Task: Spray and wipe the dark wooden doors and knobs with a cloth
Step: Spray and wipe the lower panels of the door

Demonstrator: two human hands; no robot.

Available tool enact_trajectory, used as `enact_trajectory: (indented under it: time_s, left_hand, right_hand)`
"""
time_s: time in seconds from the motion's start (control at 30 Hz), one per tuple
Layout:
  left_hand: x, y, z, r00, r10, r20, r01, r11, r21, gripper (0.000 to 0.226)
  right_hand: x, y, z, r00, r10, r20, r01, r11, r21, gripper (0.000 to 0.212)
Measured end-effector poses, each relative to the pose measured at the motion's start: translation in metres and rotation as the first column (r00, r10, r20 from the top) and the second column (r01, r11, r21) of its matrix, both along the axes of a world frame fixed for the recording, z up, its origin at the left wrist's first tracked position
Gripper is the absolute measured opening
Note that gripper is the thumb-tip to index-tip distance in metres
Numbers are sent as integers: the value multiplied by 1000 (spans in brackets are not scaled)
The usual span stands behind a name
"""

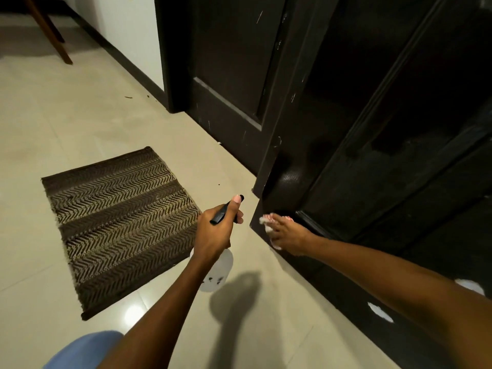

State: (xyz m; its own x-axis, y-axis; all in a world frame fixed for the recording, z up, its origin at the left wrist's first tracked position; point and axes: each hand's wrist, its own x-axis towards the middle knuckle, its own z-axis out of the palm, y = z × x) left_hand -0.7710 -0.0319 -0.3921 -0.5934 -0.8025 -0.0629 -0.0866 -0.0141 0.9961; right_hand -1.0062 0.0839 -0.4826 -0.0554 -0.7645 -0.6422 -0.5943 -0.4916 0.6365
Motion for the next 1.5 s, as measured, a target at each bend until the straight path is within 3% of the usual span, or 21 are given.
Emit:
enact_trajectory:
  time_s: [0.1, 0.2, 0.37, 0.5, 0.7, 0.93, 1.23, 1.33, 1.5]
  left_hand:
    - [-9, 0, 5, 999, -27, 21, 27, 999, -18, 57]
    - [-16, 1, 10, 1000, -4, -11, 4, 1000, 25, 57]
    - [-12, 4, 5, 1000, -10, -2, 10, 999, 39, 60]
    - [-1, 1, -4, 999, 10, -40, -7, 996, 90, 62]
    - [11, -11, -13, 999, 43, -19, -42, 997, 66, 64]
    - [9, -16, -16, 998, 68, 15, -68, 996, 64, 62]
    - [-9, 5, -7, 998, -61, 7, 60, 995, 76, 64]
    - [-16, 10, -7, 996, -86, 5, 86, 993, 80, 61]
    - [-20, 15, -6, 995, -96, -4, 96, 990, 100, 60]
  right_hand:
    - [-2, -37, 45, 998, -64, 17, 66, 953, -296, 60]
    - [-1, -59, 70, 993, -116, -1, 103, 880, -464, 71]
    - [2, -45, 40, 991, -77, -111, 26, 916, -401, 70]
    - [6, -50, 0, 994, -60, -92, 31, 955, -294, 71]
    - [-3, -58, -50, 994, -28, -107, 20, 997, -78, 91]
    - [-7, -48, -71, 996, 20, -88, -16, 999, 45, 102]
    - [-9, 33, -67, 995, 98, 8, -98, 991, 91, 91]
    - [-13, 45, -55, 996, 85, 41, -86, 996, 23, 86]
    - [-5, 49, -58, 999, 44, -17, -44, 999, -3, 88]
